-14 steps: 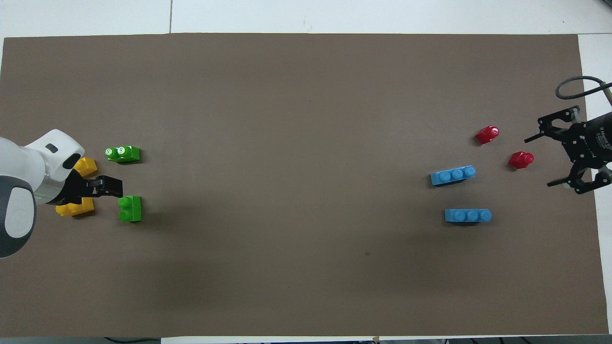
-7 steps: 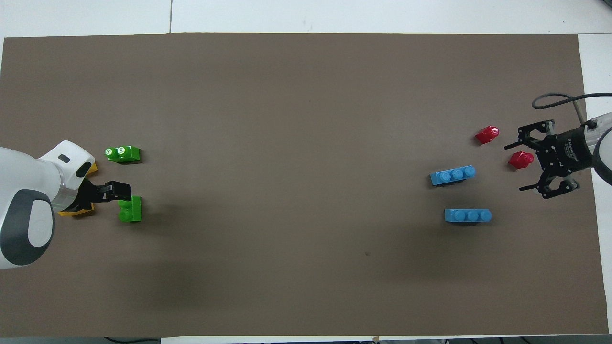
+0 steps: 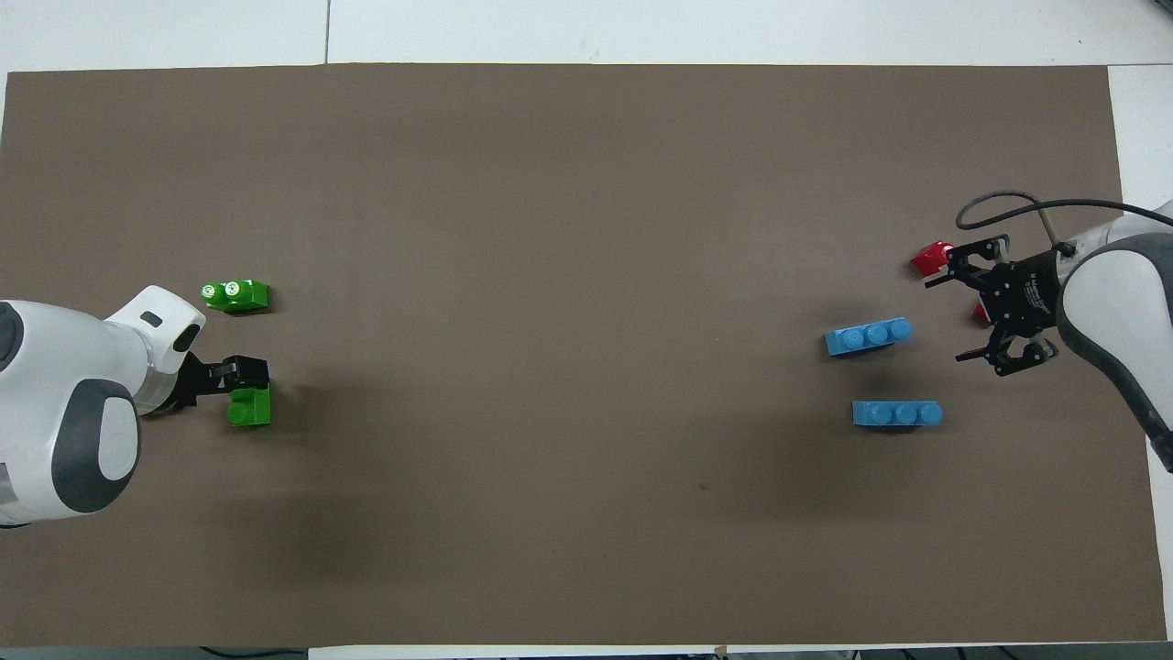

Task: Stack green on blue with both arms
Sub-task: 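Grasp the green brick with the left gripper while the right gripper reaches blue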

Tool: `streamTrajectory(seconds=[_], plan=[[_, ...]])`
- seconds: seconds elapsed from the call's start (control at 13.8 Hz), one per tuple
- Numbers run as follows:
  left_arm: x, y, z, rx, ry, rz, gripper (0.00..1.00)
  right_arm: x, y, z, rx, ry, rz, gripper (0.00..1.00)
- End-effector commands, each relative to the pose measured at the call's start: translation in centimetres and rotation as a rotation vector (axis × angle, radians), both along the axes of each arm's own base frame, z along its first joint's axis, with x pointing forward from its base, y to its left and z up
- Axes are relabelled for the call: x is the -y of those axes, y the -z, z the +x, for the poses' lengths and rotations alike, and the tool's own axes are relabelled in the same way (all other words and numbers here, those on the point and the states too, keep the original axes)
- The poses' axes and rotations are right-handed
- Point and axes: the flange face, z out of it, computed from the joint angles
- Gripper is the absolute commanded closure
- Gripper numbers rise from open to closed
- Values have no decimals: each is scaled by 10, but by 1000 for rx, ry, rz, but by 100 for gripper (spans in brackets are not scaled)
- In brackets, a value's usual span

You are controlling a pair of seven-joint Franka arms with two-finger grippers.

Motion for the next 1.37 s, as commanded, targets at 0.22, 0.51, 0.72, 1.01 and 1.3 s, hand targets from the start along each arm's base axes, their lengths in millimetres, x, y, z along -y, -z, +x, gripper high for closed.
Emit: streamTrajectory(seconds=[0.22,0.51,0.72,1.01,1.3], plan=[[16,8,-4,-4,33,7,0,-8,26,5,40,-19,8,0],[21,10,-8,-27,42,7,0,-10,53,7,8,-20,34,0],[21,13,-10,-35,44,6,0,-11,73,11,5,-18,29,0],[21,15,-12,-40,44,6,9,-19,81,12,1,-41,32,0],[21,15,-13,-40,44,6,13,-19,88,13,6,-38,27,2]])
